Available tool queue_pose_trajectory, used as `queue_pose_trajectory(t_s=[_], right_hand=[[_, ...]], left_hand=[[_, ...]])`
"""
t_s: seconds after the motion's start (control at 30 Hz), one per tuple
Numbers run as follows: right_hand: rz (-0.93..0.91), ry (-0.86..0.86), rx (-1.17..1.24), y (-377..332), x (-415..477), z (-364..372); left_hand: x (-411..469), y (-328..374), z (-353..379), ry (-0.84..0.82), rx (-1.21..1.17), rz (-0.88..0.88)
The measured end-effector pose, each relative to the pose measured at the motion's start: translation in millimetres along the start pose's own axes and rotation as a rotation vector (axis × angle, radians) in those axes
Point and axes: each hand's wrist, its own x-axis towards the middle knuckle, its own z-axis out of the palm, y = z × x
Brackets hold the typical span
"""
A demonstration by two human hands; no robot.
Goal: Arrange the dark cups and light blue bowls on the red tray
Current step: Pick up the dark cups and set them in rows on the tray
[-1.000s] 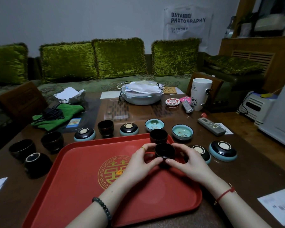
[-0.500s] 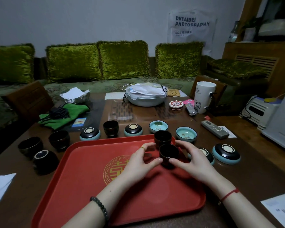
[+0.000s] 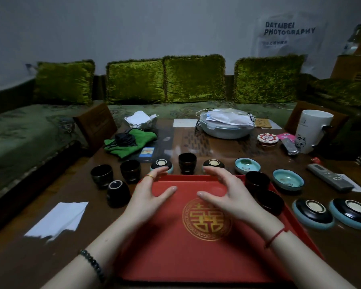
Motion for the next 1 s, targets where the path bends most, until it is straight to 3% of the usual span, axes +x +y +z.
queue_pose_trajectory(t_s=[0.17,0.33,0.8,1.0], right_hand=[[-0.033,-0.096,0.057,-22.2,26.4,53.6],[-0.05,-0.157,0.067,-38.6,46.2,100.1],[-0.089,-0.274,-0.037,-45.2,74.6,174.1],[-0.026,-0.293,-0.089,-39.7,79.5,184.8]], left_hand=[[-5.2,-31.4,-48.4,0.154,0.068,-0.072],[-15.9,-62.3,-74.7,0.194,0.102,-0.177],[-24.9,-103.2,-88.1,0.089,0.052,-0.225],[-21.6,-106.5,-87.8,0.076,-0.004,-0.232]])
